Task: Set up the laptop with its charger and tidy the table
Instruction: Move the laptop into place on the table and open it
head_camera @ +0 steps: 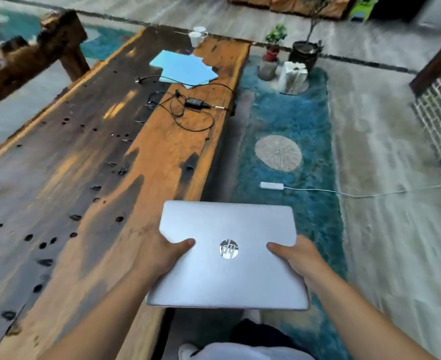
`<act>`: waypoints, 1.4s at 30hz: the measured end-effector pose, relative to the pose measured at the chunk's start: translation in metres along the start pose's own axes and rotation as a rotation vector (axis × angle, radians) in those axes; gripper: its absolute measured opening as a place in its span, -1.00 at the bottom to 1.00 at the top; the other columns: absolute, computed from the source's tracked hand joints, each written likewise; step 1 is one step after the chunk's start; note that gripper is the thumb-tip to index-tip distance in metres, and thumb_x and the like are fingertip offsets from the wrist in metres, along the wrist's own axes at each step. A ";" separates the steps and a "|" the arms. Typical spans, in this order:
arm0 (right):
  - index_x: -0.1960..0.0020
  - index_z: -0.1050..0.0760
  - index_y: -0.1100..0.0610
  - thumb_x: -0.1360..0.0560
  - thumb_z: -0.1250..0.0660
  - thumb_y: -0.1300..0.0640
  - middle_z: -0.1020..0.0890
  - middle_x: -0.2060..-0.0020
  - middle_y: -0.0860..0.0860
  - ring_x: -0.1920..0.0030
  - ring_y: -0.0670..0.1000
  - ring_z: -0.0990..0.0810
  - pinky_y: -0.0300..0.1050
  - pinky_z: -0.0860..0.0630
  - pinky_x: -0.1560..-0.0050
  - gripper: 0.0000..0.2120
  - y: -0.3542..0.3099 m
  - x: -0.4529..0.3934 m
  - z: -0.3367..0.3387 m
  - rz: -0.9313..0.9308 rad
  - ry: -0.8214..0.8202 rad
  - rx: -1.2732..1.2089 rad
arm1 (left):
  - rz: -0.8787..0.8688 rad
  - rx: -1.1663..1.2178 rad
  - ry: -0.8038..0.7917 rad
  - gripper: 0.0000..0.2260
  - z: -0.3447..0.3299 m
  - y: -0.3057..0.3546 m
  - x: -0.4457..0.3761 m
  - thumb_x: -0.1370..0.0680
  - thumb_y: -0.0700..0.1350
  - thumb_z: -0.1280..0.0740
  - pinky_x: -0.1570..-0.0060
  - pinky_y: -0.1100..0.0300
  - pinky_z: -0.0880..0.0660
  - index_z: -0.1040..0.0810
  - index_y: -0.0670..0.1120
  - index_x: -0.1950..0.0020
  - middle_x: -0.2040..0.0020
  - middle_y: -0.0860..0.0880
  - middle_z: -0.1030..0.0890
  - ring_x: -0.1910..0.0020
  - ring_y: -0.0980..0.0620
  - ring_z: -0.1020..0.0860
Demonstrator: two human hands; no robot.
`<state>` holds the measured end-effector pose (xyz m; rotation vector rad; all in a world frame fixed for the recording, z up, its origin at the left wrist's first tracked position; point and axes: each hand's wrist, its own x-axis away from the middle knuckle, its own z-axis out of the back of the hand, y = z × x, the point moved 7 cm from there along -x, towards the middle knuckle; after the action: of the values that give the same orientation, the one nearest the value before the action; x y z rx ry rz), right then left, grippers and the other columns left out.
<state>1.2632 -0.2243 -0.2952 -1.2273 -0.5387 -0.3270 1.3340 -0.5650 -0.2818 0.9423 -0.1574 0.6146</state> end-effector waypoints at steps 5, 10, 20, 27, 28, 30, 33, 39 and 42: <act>-0.07 -0.65 0.17 -0.37 -0.56 0.18 -0.73 0.04 0.10 0.04 0.18 -0.71 0.25 -0.59 -0.11 -0.71 0.018 -0.009 0.058 -0.028 0.064 -0.130 | -0.020 -0.110 -0.080 -0.47 -0.052 0.053 -0.021 -0.29 0.24 -0.54 0.33 0.18 -0.38 -0.46 -0.01 -0.07 0.08 0.04 -0.58 0.17 0.05 -0.55; -0.06 -0.66 0.14 -0.37 -0.57 0.15 -0.74 0.06 0.07 0.06 0.16 -0.72 0.23 -0.61 -0.08 -0.72 0.023 -0.035 0.110 -0.041 0.101 -0.171 | -0.067 -0.112 -0.132 -0.57 -0.096 0.104 -0.039 -0.29 0.20 -0.56 0.35 0.21 -0.45 -0.55 -0.04 0.06 0.16 0.07 -0.66 0.21 0.08 -0.62; -0.01 -0.66 0.17 -0.36 -0.57 0.22 -0.75 0.12 0.08 0.14 0.11 -0.73 0.06 -0.65 0.07 -0.77 0.013 -0.080 0.186 -0.012 0.111 -0.225 | 0.014 -0.218 -0.130 -0.28 -0.156 0.159 -0.065 -0.24 0.35 -0.51 0.40 0.16 -0.38 -0.45 -0.17 -0.12 0.07 -0.04 -0.60 0.20 0.00 -0.58; -0.03 -0.66 0.17 -0.36 -0.57 0.21 -0.74 0.10 0.08 0.10 0.15 -0.73 0.22 -0.61 -0.06 -0.74 -0.004 -0.126 0.212 -0.041 0.125 -0.226 | 0.021 -0.272 -0.123 -0.30 -0.180 0.197 -0.112 -0.22 0.36 -0.51 0.41 0.16 -0.36 -0.39 -0.12 -0.07 0.08 -0.02 -0.57 0.21 0.02 -0.56; -0.04 -0.66 0.16 -0.36 -0.57 0.21 -0.74 0.09 0.08 0.09 0.15 -0.73 0.22 -0.61 -0.07 -0.73 -0.008 -0.135 0.214 -0.043 0.133 -0.221 | 0.020 -0.270 -0.124 -0.30 -0.182 0.202 -0.121 -0.23 0.35 -0.51 0.41 0.16 -0.35 -0.39 -0.12 -0.06 0.08 -0.01 -0.56 0.21 0.03 -0.55; -0.04 -0.66 0.17 -0.36 -0.57 0.20 -0.74 0.09 0.08 0.09 0.15 -0.72 0.22 -0.61 -0.07 -0.73 -0.017 -0.155 0.217 -0.047 0.142 -0.214 | 0.012 -0.259 -0.132 -0.31 -0.187 0.213 -0.143 -0.23 0.35 -0.52 0.42 0.17 -0.34 -0.36 -0.10 -0.06 0.10 0.01 -0.54 0.21 0.05 -0.53; -0.03 -0.67 0.18 -0.36 -0.57 0.20 -0.74 0.09 0.10 0.08 0.16 -0.72 0.23 -0.61 -0.07 -0.74 -0.036 -0.190 0.221 -0.048 0.156 -0.210 | -0.006 -0.249 -0.146 -0.31 -0.194 0.230 -0.184 -0.23 0.34 -0.52 0.42 0.17 -0.35 -0.37 -0.11 -0.07 0.09 0.00 -0.54 0.21 0.05 -0.53; -0.06 -0.65 0.19 -0.37 -0.56 0.21 -0.74 0.06 0.10 0.08 0.15 -0.72 0.16 -0.62 -0.05 -0.72 -0.085 -0.262 0.221 -0.053 0.206 -0.260 | -0.048 -0.260 -0.171 -0.29 -0.195 0.281 -0.277 -0.23 0.33 -0.52 0.42 0.17 -0.34 -0.39 -0.12 -0.10 0.05 -0.03 -0.57 0.22 0.04 -0.54; -0.06 -0.65 0.19 -0.37 -0.56 0.22 -0.74 0.08 0.10 0.10 0.14 -0.73 0.10 -0.63 -0.01 -0.72 -0.110 -0.294 0.218 -0.051 0.220 -0.288 | -0.075 -0.279 -0.178 -0.29 -0.188 0.306 -0.319 -0.24 0.34 -0.52 0.41 0.18 -0.33 -0.39 -0.12 -0.10 0.03 -0.04 -0.57 0.20 0.01 -0.52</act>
<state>0.9163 -0.0662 -0.3186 -1.4350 -0.3398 -0.5915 0.8768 -0.4179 -0.2989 0.7281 -0.3556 0.4255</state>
